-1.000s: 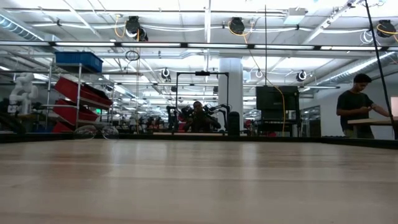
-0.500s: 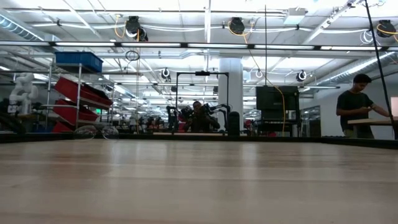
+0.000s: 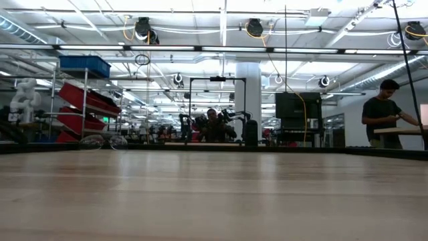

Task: Coil cords
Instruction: Coil the black wire onto the spool

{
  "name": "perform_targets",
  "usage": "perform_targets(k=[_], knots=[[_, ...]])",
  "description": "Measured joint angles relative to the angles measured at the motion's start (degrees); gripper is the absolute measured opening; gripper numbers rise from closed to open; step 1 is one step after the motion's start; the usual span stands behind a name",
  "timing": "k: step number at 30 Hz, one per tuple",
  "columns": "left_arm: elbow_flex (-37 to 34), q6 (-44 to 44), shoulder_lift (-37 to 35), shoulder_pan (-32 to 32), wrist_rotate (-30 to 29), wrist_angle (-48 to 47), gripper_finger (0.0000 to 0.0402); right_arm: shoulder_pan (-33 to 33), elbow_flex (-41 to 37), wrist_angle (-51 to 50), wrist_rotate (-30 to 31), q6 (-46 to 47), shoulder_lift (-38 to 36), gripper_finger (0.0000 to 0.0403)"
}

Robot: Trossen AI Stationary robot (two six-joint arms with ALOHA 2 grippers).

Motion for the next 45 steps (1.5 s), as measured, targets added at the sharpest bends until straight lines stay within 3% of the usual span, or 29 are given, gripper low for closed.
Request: perform_targets(k=[9, 37, 45], knots=[[0.0, 0.2, -0.1, -1.2, -1.3, 0.0, 0.0183, 2.0, 0.0, 0.9, 0.2, -0.2, -0.6, 0.0], [0.0, -1.5, -0.2, -1.8, -7.1, 0.2, 0.0182, -0.1, 0.0, 1.0, -0.2, 0.3, 0.7, 0.0], [0.0, -1.5, -0.2, -1.8, -7.5, -1.1, 0.0138, -0.5, 0.0, 1.0, -0.2, 0.3, 0.7, 0.0]])
